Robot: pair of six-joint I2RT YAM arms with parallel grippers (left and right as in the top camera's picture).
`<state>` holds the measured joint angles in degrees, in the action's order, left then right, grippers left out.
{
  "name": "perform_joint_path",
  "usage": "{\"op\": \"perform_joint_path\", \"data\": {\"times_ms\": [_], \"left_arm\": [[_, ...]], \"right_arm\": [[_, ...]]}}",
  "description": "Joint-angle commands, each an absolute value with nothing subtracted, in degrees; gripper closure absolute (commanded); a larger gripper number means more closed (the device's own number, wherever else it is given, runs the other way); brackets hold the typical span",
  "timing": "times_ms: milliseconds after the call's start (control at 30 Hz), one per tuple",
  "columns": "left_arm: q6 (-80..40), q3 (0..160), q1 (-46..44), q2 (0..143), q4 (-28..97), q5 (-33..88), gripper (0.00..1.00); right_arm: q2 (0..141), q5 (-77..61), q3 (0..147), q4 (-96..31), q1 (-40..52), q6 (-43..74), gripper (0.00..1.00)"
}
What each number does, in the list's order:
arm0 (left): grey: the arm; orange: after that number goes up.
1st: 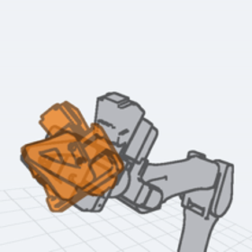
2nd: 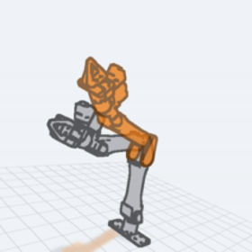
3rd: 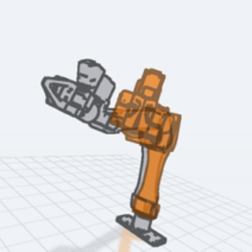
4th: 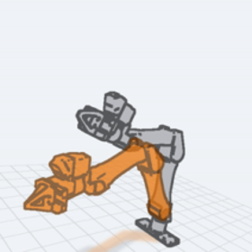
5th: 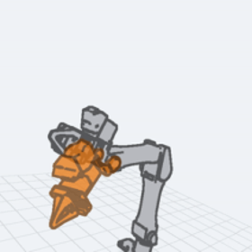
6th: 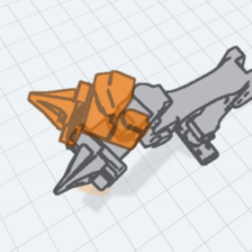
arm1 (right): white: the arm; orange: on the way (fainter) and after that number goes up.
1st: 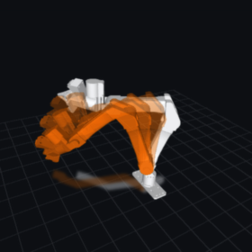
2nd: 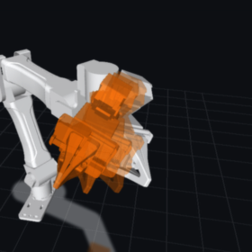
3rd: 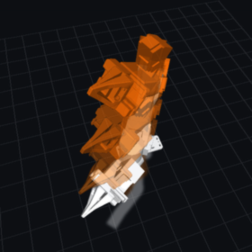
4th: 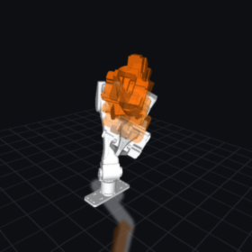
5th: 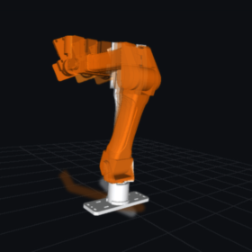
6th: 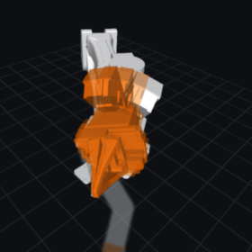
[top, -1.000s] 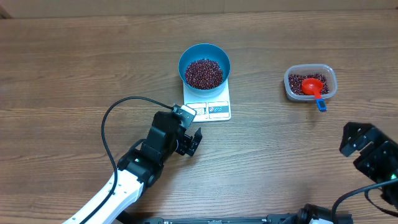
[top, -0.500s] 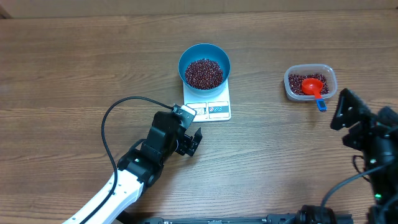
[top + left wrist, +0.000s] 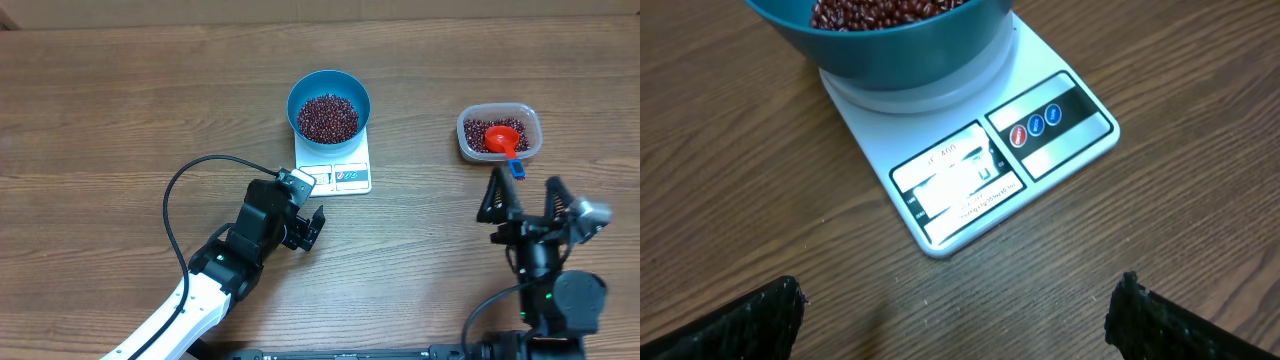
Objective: Scoop item into bowl and weigh 150g on scale
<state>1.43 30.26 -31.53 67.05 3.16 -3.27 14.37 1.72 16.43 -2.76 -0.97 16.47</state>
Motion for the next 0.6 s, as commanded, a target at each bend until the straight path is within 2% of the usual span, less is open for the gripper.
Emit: {"op": "perform_joint_path", "data": {"times_ms": [0,267,567], "left_arm": [[0.7,30.0,-31.8,67.5,3.0,-3.4,0.0],[0.7,30.0,-31.8,67.5,3.0,-3.4,0.01],[0.7,30.0,-31.8,67.5,3.0,-3.4,0.0]], "right_arm": [[10.2,2.3,10.9,0.1,-0.2,16.7,0.0],[3.3,2.3,3.8,0.7,-0.2,16.6,0.0],[2.0,1.6,0.4,-2.0,-0.1,16.5,0.0]]}}
